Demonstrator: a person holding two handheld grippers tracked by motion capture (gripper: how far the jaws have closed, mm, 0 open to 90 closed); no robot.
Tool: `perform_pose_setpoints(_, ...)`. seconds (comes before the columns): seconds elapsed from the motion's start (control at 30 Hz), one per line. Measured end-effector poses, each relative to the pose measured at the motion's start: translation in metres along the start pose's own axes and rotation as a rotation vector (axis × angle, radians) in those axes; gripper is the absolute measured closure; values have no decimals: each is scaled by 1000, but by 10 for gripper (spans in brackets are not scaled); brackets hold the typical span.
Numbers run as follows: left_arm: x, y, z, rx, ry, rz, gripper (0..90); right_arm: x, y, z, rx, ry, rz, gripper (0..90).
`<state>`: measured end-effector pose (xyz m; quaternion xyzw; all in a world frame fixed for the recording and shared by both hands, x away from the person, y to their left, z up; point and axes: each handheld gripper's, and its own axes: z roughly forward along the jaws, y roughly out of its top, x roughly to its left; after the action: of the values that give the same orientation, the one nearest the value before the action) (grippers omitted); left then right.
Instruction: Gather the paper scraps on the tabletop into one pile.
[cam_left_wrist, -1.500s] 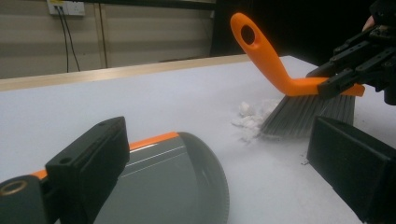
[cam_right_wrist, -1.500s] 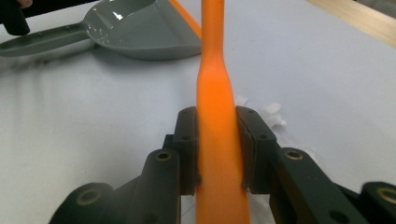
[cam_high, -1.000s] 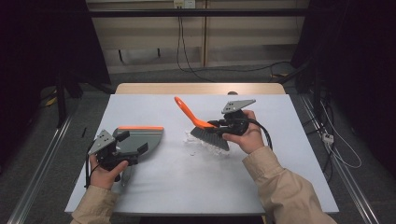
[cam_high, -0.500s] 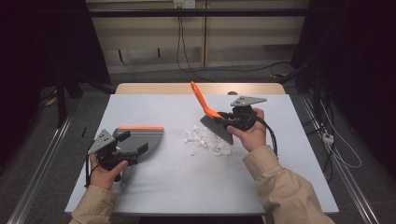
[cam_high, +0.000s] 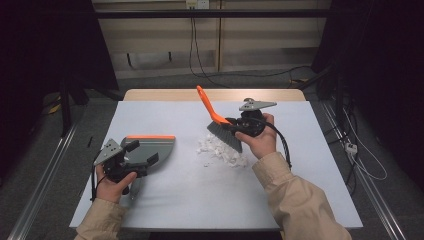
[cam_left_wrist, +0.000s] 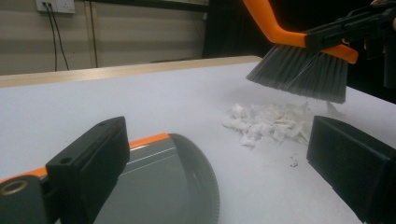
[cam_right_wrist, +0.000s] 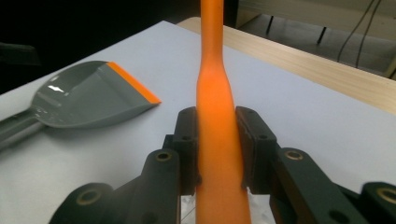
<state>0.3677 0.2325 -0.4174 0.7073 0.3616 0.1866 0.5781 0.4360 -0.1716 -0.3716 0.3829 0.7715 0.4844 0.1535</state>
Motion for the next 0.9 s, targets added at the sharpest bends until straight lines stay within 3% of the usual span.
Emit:
perform_pose_setpoints(0.23, 0, 0, -1, -3, 7, 3, 55, -15, -8, -5, 1, -98, 18, 717)
perform_pose_setpoints(0.43, 0, 0, -2, -1, 8, 5, 55, -23, -16, -13, 3, -146, 48, 717)
perform_pose_setpoints(0.57, -1, 0, -2, -1, 6, 8, 55, -27, -23, -18, 24, -168, 51, 717)
perform_pose_setpoints(0.9, -2, 0, -2, -1, 8, 8, 55, -45, -55, -36, 80, -281, 112, 717)
